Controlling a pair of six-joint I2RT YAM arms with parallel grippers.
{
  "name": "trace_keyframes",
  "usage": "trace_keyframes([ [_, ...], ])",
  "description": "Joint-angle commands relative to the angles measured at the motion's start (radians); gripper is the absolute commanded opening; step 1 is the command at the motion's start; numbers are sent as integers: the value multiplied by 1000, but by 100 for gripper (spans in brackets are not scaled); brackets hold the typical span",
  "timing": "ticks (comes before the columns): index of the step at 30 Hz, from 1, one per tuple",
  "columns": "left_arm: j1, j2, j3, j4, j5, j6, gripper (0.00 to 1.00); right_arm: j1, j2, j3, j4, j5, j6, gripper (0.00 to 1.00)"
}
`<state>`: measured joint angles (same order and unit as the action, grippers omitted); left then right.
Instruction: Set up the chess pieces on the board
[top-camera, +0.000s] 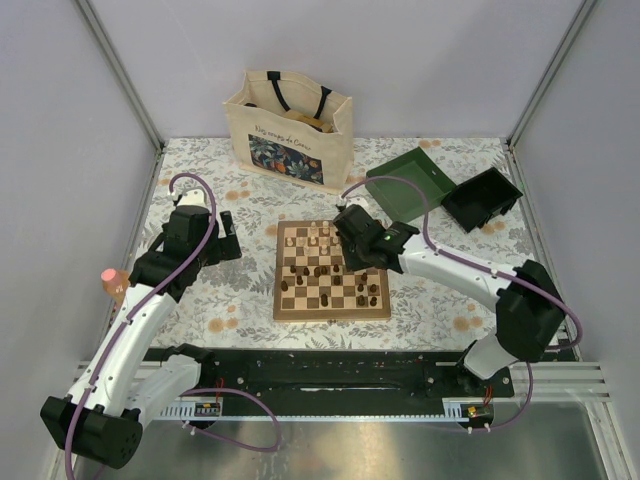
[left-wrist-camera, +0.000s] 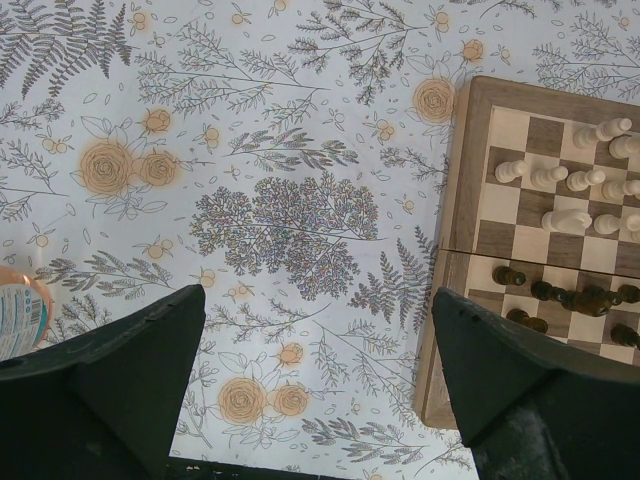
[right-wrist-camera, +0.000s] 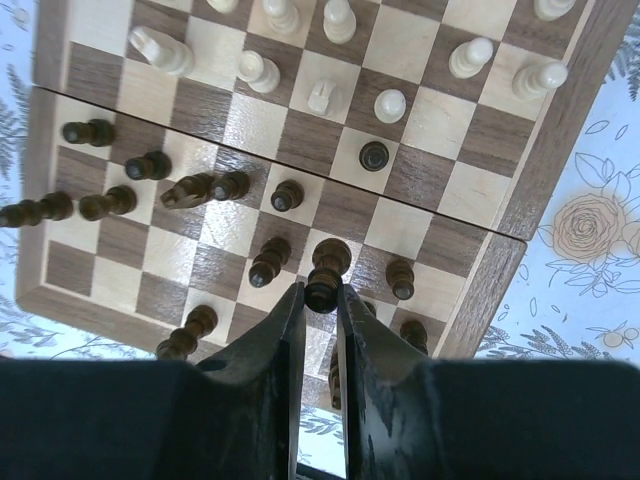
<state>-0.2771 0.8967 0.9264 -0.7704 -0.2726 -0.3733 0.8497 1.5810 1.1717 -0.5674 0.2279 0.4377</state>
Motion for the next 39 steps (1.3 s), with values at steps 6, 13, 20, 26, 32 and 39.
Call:
trace_keyframes([
  [6,9,-8,3,17,10,8,99,0,-168,-82,20,-36,50,20],
  [13,7,-7,5,17,15,8,99,100,-193,-112,8,-18,93,18],
  [20,9,-12,2,17,13,7,99,167,-141,-119,20,-25,133,18],
  [26,9,-13,0,17,12,8,99,184,-92,-119,47,-32,157,18],
  [32,7,-12,2,17,15,7,99,196,-62,-129,77,-47,167,18],
  [39,7,-8,3,16,12,7,99,203,-44,-135,87,-42,168,18],
])
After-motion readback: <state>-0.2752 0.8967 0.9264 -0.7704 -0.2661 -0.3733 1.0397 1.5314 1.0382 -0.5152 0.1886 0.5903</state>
